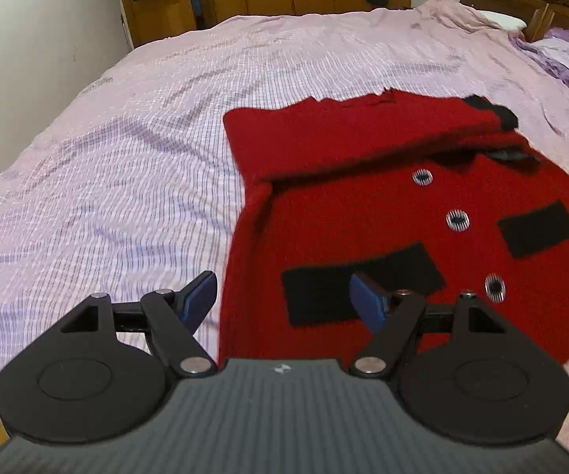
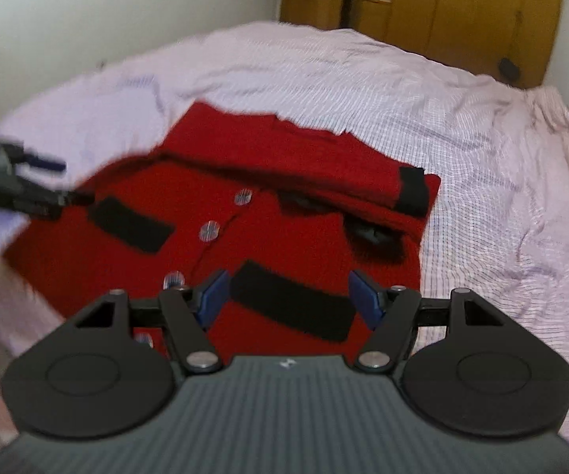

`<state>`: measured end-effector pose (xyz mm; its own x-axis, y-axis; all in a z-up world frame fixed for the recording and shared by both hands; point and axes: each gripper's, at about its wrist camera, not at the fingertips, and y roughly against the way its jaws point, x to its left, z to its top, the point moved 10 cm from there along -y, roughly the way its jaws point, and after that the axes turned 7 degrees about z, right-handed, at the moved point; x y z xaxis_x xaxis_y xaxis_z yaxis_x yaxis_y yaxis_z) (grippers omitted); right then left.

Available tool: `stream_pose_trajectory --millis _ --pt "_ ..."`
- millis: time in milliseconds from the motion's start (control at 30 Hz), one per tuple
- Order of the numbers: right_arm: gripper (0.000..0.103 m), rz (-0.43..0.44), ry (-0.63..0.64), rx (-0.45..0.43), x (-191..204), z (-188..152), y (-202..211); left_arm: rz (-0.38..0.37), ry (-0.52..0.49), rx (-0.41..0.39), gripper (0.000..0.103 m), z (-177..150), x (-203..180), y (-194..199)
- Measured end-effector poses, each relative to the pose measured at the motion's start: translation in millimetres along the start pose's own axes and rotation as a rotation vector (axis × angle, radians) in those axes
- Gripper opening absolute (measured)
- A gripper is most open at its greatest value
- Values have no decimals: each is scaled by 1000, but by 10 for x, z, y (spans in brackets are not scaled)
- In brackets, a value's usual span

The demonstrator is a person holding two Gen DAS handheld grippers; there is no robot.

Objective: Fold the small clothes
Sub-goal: 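Grasp the cardigan hem with both tools, one at each side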

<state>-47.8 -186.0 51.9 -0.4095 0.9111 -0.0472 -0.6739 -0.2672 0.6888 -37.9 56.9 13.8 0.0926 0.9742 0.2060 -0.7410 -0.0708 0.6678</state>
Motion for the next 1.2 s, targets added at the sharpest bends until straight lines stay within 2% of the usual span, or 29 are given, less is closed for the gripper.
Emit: stream_pose_trajectory --millis 200,367,533,733,800,867,900,967,1033,1067,1200 --pt "69 37 166 147 330 -418 -132 -29 15 14 78 -352 -10 99" --pt "69 61 377 294 607 -752 -366 -25 23 37 78 -491 -9 60" --pt "68 4 642 443 805 -1020 -588 -39 -4 34 78 -520 -90 77" --pt "67 -105 849 534 929 -1123 -825 -61 7 42 78 -528 -121 83" --pt "67 -137 876 522 952 -1099 -887 -67 7 42 78 -540 -121 95" --pt "49 -151 880 486 978 -1032 -905 -71 4 40 78 -549 -115 114" --pt "43 -145 863 465 998 -991 -887 -73 3 38 78 -552 -111 125" --pt "18 -144 816 419 1021 -888 -826 -76 1 33 78 -549 -110 148" --pt "15 -163 781 358 994 -762 -740 -82 0 25 78 -541 -119 177" --pt "9 -174 764 326 968 -691 -703 -85 -2 20 78 -535 -129 199" --pt "9 -193 638 239 817 -415 -650 -127 -6 -1 78 -499 -212 300"
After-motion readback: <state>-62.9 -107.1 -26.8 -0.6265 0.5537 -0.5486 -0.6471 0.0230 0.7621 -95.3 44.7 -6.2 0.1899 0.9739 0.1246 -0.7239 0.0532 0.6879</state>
